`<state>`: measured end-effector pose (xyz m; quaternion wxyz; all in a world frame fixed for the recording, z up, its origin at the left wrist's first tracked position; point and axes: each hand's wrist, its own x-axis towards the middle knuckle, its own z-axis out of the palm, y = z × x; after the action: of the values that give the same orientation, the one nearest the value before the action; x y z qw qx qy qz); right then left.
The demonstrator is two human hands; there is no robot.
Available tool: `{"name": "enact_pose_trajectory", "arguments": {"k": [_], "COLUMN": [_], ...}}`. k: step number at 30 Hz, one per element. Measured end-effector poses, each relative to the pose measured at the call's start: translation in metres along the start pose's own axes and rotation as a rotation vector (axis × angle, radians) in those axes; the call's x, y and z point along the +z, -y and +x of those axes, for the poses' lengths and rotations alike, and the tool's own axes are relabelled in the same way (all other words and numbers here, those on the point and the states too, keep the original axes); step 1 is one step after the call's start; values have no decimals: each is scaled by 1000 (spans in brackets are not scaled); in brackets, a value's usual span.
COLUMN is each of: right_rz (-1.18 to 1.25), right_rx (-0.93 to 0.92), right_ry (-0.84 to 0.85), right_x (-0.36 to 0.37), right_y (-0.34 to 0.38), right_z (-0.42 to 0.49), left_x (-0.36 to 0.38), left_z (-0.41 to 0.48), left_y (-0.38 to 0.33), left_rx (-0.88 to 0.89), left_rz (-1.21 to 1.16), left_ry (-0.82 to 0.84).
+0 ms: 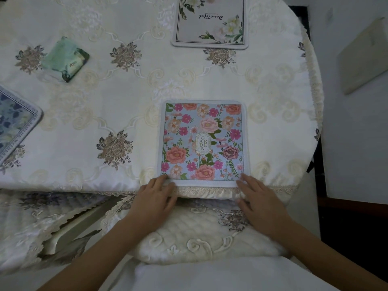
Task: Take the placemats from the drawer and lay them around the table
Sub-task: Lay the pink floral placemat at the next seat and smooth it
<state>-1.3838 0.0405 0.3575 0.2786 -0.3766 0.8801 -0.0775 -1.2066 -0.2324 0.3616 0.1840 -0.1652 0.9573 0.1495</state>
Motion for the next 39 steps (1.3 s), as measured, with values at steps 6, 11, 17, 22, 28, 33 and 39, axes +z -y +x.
{"name": "enact_pose_trajectory", "arguments": {"k": [6,11,17,22,28,33,39], "right_rz": [-6,-4,-5,22,41,-15,-55], "right_rx": [1,16,37,71,82,-13,-140], "right_ry": [-2,-45,-124,-174,-244,-194,-118], "right_x": [0,-4,-24,-49,-74,-69,-61], "right_y": [-6,-12,-15,-17,-15,16,47], "right_z": [15,37,94,152,203,224,242], "left_x": [-2,-7,-24,-45,-63,-61,-58], "left_z": [8,32,92,148,193,210,225], "left_y": [7,16,25,32,42,22,-4], "left_rx": [-57,-72,-79,-90,-96,16,124], "left_rz": [-12,-18,-52,-32,-38,-22,3], "left_ry": [5,-51,-134,-160,-192,-170,-149]}}
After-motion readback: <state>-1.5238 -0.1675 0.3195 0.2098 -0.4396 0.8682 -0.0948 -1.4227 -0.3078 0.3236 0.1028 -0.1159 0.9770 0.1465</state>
